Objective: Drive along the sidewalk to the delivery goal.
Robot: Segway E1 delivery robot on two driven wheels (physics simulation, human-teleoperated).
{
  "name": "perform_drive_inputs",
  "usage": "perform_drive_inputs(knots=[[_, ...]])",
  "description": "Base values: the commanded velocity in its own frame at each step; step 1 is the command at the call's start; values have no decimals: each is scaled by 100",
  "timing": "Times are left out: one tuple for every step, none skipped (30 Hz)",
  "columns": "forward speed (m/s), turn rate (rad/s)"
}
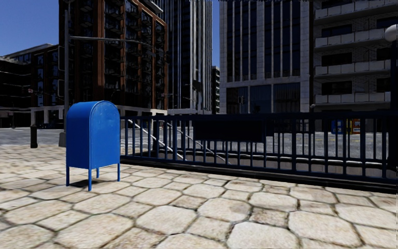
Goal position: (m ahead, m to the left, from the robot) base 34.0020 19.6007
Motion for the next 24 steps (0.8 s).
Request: perform_drive_inputs(knots=[[116,87],[116,87],[116,87],[116,87],[116,87],[116,87],[116,89],[116,89],[116,92],[116,96],[116,98],[116,98],[116,98],[116,99],[116,99],[116,99],[116,99],[116,99],[116,99],[116,99],[116,99],[116,99],[116,99],[116,99]])
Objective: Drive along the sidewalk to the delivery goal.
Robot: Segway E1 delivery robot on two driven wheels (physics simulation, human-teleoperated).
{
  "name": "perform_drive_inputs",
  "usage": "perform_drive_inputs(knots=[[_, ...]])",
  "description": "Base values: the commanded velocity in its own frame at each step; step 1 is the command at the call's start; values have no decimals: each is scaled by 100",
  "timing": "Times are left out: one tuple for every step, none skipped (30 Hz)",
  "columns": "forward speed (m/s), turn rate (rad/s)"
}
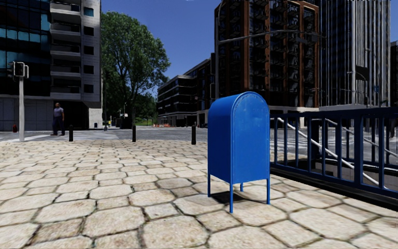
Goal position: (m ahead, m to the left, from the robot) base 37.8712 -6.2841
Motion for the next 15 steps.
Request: perform_drive_inputs(knots=[[116,99],[116,99],[116,99],[116,99],[116,99],[116,99],[116,99],[116,99],[116,99],[116,99],[116,82],[116,0],[116,0],[116,0],[116,0]])
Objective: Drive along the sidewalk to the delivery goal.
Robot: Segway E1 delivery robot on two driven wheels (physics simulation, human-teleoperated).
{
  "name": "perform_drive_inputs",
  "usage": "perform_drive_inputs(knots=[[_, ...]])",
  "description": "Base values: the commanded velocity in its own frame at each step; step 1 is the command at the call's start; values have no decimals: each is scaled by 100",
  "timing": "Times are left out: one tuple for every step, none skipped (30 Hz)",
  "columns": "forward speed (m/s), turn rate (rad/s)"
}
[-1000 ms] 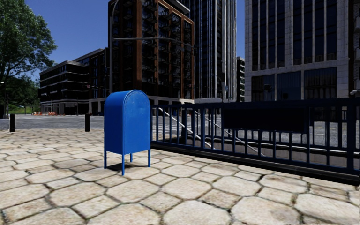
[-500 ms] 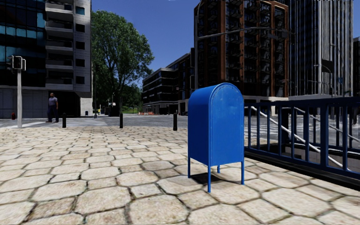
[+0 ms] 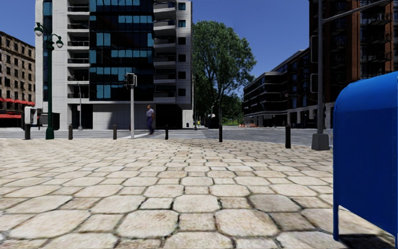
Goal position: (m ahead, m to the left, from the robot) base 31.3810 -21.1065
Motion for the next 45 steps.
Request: perform_drive_inputs(knots=[[116,0],[116,0],[116,0],[116,0],[116,0],[116,0],[116,-31],[116,-40],[116,-51],[116,-51],[116,-57],[116,-59],[116,-60],[116,-60],[116,-60],[116,-60],[116,-60],[116,-60],[116,-60],[116,-60],[116,-60],[116,-60],[116,-60],[116,-60],[116,-60],[116,-60],[116,-60],[116,-60],[116,-60],[116,-60],[117,-60],[118,-60],[118,-60],[118,-60],[118,-60],[118,-60],[119,-60],[119,-60],[121,-60],[122,-60],[123,-58],[123,-58],[124,-57],[124,-57],[124,-57]])
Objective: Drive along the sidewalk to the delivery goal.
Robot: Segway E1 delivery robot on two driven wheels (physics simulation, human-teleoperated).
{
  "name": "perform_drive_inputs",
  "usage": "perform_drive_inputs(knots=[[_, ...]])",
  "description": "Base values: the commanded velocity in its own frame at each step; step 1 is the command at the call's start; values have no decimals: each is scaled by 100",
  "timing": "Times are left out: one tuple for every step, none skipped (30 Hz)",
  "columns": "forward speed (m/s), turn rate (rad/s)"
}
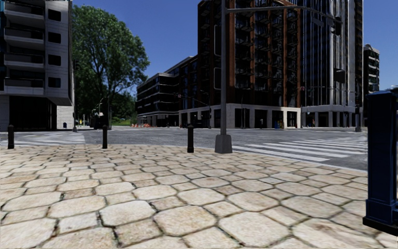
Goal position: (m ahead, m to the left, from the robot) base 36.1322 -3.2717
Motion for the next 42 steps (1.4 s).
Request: perform_drive_inputs(knots=[[125,-55],[125,-55],[125,-46],[126,-35],[127,-29],[127,-29],[127,-23],[127,-9],[127,0],[127,0],[127,0],[127,0],[127,0],[127,0],[127,0],[127,0],[127,0],[127,0],[127,0],[127,0],[127,-1],[127,-1],[127,-1],[132,0],[133,0],[133,0],[133,0],[133,0],[133,0],[132,0],[132,0],[132,0],[132,0],[131,0],[131,17],[131,37],[131,37],[131,48],[133,51],[135,55],[141,68],[141,69]])
